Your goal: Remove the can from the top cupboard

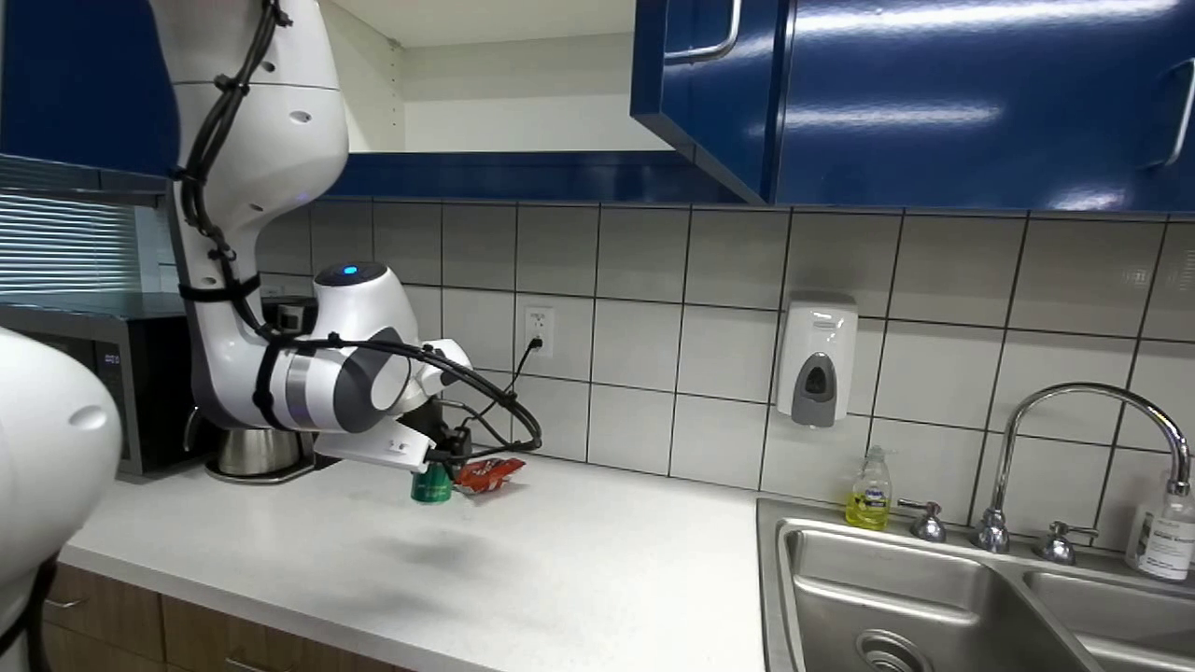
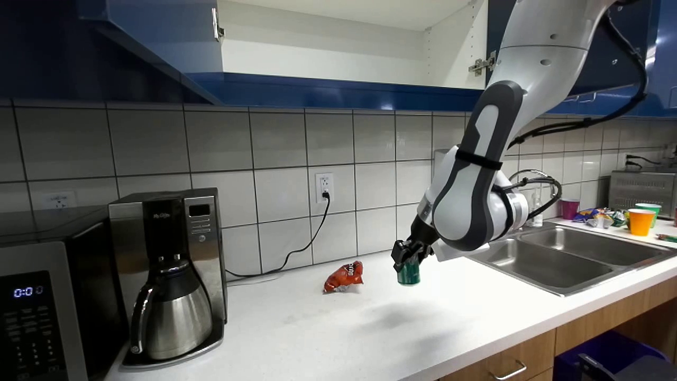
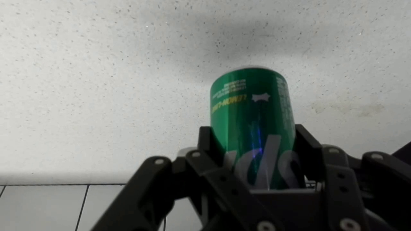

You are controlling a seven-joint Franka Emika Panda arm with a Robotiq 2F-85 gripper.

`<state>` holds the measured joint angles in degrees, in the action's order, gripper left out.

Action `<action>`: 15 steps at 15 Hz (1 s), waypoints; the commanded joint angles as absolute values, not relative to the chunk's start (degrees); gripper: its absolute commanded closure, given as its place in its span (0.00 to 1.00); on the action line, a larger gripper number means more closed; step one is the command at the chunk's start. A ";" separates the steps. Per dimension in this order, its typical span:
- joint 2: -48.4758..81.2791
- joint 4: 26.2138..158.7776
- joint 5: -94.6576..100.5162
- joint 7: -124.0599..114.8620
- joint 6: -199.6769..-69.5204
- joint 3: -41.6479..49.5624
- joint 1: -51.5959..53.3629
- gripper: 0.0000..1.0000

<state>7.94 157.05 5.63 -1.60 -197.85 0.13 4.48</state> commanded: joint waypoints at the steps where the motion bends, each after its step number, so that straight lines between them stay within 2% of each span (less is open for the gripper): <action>1: 10.87 152.44 4.37 -1.46 -197.62 -1.01 3.03 0.62; 15: 31.79 134.37 -0.30 -0.06 -198.08 1.51 8.08 0.62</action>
<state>29.26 138.42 1.92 -1.51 -197.79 0.23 5.86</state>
